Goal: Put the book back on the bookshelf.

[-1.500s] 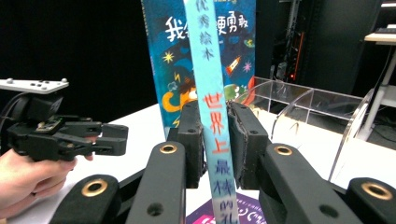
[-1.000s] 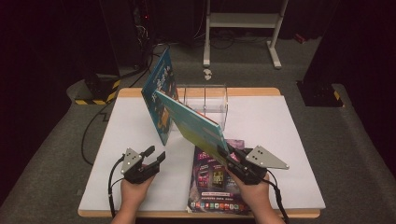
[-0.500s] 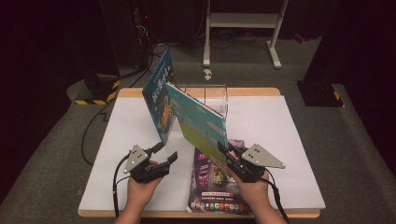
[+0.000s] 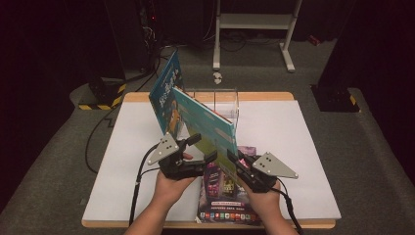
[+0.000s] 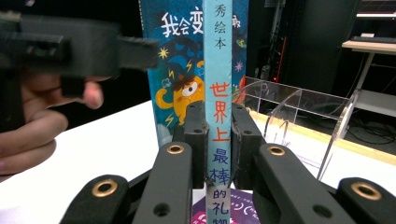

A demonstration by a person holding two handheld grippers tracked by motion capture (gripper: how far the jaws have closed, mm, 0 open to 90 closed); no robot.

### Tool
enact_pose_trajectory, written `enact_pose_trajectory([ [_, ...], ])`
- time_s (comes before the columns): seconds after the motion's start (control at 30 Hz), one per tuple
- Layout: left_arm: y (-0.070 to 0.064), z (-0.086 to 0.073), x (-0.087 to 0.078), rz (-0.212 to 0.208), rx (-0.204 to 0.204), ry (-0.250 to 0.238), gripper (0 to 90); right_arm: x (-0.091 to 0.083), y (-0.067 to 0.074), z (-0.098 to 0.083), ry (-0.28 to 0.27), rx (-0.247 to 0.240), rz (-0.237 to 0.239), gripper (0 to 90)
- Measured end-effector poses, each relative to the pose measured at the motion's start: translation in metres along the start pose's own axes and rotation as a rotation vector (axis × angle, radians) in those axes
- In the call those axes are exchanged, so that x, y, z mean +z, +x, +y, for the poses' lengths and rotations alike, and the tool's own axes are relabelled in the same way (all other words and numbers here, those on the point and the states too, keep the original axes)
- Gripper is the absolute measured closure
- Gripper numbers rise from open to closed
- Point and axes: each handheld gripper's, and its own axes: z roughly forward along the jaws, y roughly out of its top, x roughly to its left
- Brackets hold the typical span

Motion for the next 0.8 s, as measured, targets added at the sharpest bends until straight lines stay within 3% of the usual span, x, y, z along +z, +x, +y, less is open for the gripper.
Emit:
enact_pose_trajectory([
  [0.2, -0.003, -0.004, 0.016, -0.01, -0.041, 0.021, 19.3, 0.0, 0.002, -0.003, -0.013, 0.003, 0.016, 78.4],
  [0.3, -0.004, -0.005, 0.015, -0.011, -0.035, 0.021, 17.9, -0.001, 0.003, -0.005, -0.02, 0.007, 0.028, 77.2],
  [0.53, -0.006, -0.003, 0.008, -0.005, -0.022, 0.023, 16.9, -0.007, -0.012, -0.022, 0.001, 0.139, 0.176, 66.1],
  [0.7, -0.006, -0.003, 0.002, -0.006, -0.029, 0.013, 16.2, -0.017, -0.017, -0.038, -0.001, 0.15, 0.221, 70.1],
  [0.8, -0.007, -0.004, -0.005, -0.004, -0.044, 0.003, 15.3, -0.015, -0.013, -0.037, 0.008, 0.12, 0.245, 70.2],
])
